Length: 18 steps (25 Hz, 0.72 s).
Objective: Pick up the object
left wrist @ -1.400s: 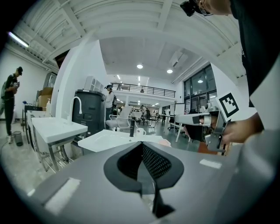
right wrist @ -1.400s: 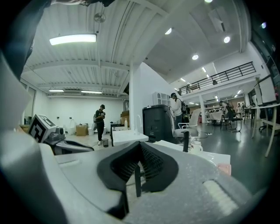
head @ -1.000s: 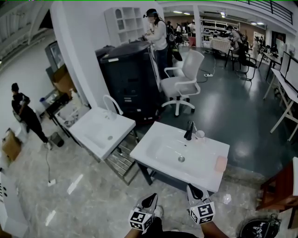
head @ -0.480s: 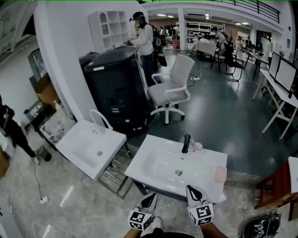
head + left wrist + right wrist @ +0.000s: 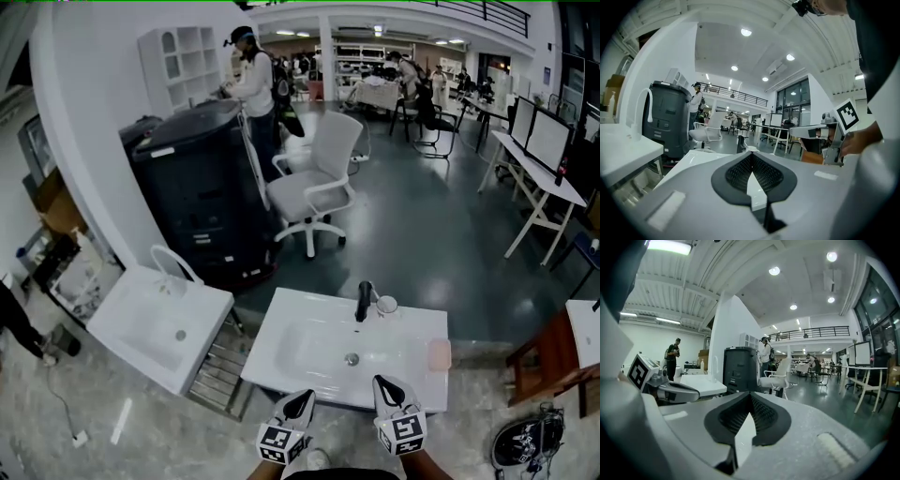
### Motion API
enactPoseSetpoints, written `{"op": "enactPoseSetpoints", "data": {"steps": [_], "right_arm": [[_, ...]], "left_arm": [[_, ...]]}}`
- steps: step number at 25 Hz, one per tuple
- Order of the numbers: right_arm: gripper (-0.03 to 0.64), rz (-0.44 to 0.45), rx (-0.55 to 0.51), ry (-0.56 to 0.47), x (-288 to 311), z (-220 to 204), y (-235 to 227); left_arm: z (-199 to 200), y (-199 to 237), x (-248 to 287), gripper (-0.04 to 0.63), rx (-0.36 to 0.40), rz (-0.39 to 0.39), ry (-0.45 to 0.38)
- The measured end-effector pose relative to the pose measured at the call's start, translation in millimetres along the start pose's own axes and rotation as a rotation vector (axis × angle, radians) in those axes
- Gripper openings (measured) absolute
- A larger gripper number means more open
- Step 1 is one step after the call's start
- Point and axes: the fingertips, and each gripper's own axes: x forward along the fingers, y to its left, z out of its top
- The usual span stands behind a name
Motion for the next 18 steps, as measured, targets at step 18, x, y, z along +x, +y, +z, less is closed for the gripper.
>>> {"op": "enactPoseSetpoints", "data": {"steps": [18], "right_arm": [[0.003,-0.203,0.011,0.08,-16.7,-23.1,-53.4]], "left_arm": [[1.8,-25.8,71.5,0.018,0.001,-0.209,0.084]]}}
